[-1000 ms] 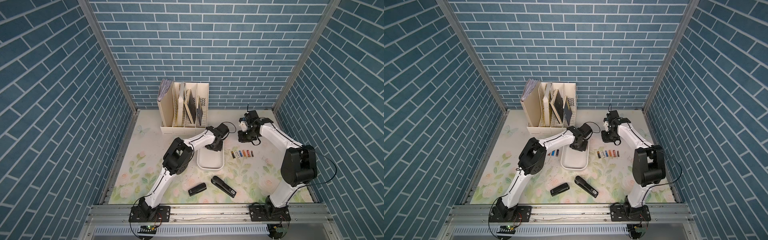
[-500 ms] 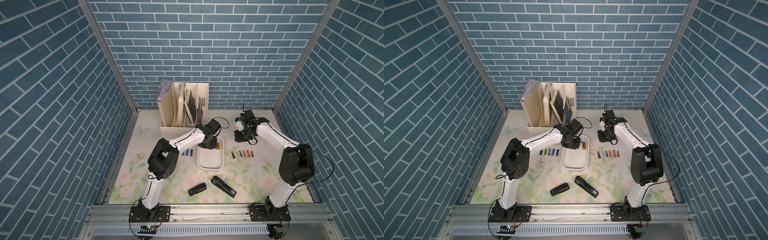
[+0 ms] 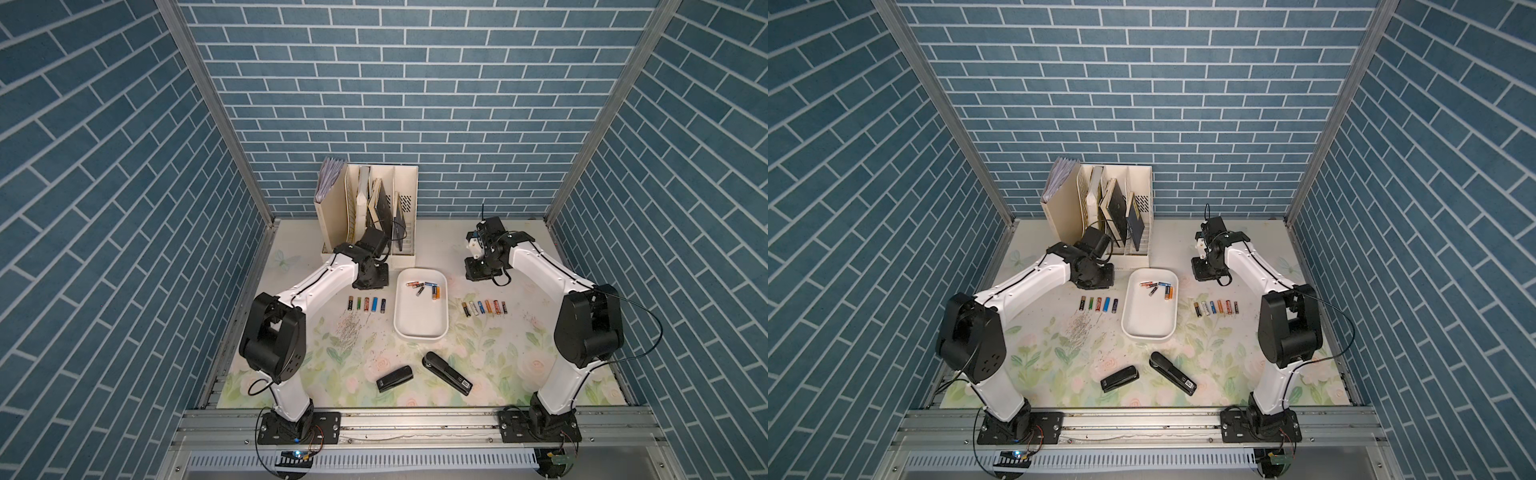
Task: Take the batteries out of the storage box
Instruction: Place the battery at the center of the board.
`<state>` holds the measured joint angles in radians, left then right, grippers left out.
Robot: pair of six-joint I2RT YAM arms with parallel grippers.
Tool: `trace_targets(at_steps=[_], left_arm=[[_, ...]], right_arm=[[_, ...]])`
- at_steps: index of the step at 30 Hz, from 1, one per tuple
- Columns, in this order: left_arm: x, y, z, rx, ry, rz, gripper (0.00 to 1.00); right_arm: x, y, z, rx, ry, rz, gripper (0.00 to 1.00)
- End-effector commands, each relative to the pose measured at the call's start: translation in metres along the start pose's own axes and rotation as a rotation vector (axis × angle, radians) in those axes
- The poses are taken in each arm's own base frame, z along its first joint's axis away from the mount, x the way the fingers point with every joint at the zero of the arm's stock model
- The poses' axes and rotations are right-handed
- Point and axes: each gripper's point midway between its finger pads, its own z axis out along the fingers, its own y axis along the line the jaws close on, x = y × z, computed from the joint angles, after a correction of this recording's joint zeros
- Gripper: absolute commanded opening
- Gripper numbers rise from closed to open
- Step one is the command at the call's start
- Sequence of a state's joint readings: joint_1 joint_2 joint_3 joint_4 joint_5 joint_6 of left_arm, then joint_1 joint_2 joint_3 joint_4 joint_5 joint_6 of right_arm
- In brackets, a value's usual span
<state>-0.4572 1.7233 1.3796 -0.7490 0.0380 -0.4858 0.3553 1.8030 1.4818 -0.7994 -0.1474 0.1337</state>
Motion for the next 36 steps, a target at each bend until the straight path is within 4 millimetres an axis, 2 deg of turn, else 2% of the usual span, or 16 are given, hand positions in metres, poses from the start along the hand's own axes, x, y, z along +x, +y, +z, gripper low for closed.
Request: trace_targets(at_steps=[1,6,14,21,36], left_arm=[[0.004,0.039,-0.003,-0.062,0.007,-0.012,0.21],[0.015,0.083,0.007,-0.124,0.050,-0.036,0.21],[0.031,0.120,0.029,-0.197,0.114,-0.040,0.21],[0.042,0.124,0.047,-0.191,0.165,-0.016,0.21],[0.048,0.126,0.063,-0.185,0.212,0.015,0.21]], right_arm=[[-0.001,0.003,-0.001,-0.004,0.012,0.021,0.22],[0.000,0.002,0.001,0.000,0.019,0.022,0.22],[0.001,0.003,0.003,0.005,0.034,0.020,0.22],[0.000,0.002,0.004,0.011,0.039,0.021,0.22],[0.002,0.003,0.006,0.018,0.048,0.021,0.22]])
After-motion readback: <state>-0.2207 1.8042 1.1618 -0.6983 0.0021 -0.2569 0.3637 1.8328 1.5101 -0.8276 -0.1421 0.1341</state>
